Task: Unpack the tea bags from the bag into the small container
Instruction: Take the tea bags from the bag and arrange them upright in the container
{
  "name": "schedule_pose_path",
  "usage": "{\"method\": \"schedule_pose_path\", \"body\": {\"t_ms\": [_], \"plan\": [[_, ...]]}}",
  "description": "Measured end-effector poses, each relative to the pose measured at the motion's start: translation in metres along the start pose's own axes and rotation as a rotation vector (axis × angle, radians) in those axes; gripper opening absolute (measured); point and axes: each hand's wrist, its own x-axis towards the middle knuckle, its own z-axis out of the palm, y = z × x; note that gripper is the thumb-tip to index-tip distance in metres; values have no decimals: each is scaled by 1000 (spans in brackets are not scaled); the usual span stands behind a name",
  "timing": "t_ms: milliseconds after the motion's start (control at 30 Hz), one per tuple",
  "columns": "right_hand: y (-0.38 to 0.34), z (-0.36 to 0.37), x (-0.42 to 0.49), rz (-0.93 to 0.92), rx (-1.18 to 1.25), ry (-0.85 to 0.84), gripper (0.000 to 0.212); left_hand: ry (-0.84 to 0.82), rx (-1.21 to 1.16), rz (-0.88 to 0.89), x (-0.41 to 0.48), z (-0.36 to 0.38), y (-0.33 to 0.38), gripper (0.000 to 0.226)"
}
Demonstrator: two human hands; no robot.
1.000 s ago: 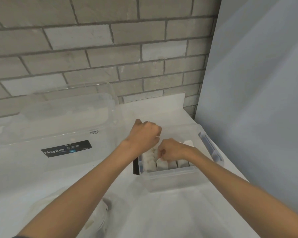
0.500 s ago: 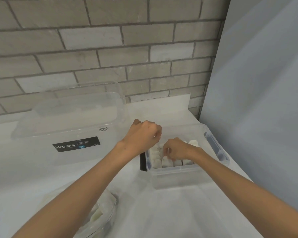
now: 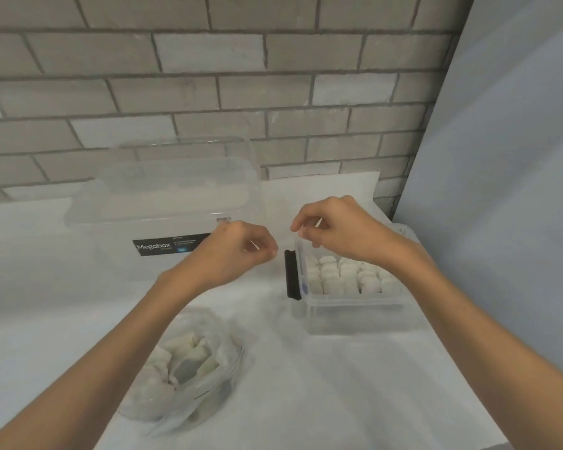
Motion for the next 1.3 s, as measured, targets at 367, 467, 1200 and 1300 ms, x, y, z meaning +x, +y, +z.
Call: {"method": "schedule_pose_path", "body": {"t_ms": [367,467,1200,1300], "plan": [[-88,120,10,-143,145,-312,15,-185,-27,-373,-118,-19,-79,13],[-95,150,9,-136,92,-383,21,-164,38,-405,-129,-8,-91,11],[-83,183,-10,277,601,-127,4,330,-340,-419,-151,13,-94,8],[-82,181,-13,329,846,-129,2,428,-426,-386,-147,7,-85,3]]}}
